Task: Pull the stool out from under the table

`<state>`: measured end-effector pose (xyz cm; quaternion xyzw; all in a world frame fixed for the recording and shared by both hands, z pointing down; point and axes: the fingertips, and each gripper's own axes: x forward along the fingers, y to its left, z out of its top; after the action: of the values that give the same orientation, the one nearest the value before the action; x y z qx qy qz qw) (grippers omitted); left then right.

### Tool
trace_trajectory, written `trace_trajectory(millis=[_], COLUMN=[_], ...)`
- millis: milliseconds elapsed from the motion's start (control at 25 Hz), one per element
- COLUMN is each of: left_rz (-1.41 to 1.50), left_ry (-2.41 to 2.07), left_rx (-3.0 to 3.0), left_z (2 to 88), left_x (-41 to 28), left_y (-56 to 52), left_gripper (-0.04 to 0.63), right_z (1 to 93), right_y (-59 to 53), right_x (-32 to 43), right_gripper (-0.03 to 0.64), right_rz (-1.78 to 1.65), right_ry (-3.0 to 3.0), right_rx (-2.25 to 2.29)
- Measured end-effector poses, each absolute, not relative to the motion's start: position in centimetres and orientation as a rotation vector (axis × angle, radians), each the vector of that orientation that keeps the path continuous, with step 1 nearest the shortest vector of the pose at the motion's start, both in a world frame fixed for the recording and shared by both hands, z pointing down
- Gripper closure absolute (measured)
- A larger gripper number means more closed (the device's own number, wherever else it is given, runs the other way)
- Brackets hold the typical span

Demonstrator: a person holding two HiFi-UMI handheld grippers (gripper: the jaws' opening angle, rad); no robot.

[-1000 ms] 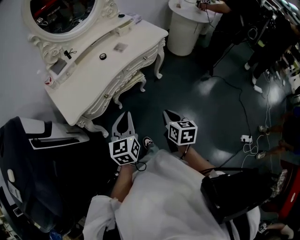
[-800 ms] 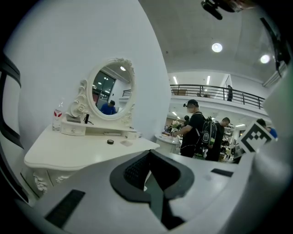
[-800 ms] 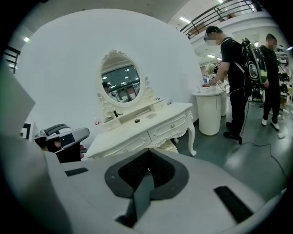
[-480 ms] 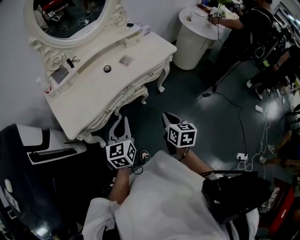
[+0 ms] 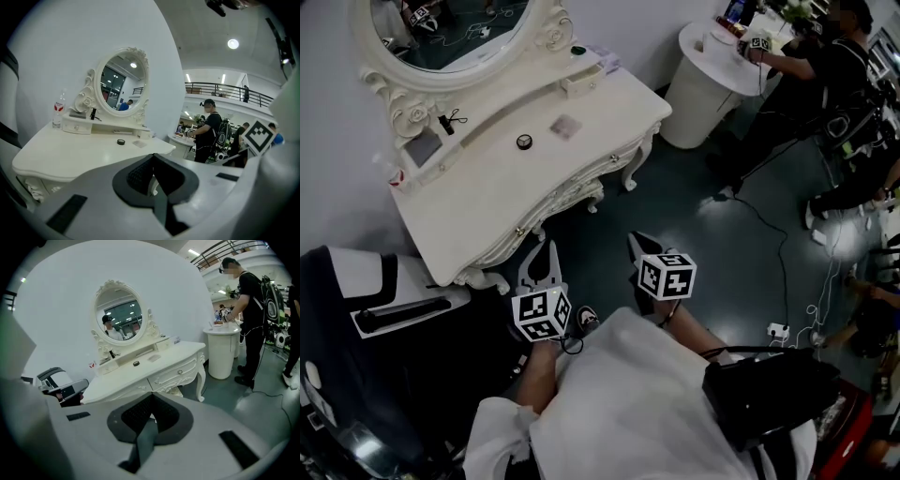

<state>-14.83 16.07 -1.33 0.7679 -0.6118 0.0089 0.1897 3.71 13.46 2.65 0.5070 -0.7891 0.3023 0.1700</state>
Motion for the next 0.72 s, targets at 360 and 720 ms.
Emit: trace_trajectory(millis=[360, 720], left_rz=[0.076, 0.094], left_ry=[-1.756, -1.841], left_rx=[2.118, 1.990], left_z=[-0.8, 0.2], left_x=[-15.4, -13.5], left_y=[16.2, 15.2], left_gripper=[0.586, 0.586], right_z=[4.5, 5.8], right_y=[12.6, 9.2], right_x=[3.4, 4.3], right_gripper=[0.618, 0.618], right_rz=[0.917, 0.924], right_ry=[-2.233, -2.264], right_rx=[1.371, 1.227])
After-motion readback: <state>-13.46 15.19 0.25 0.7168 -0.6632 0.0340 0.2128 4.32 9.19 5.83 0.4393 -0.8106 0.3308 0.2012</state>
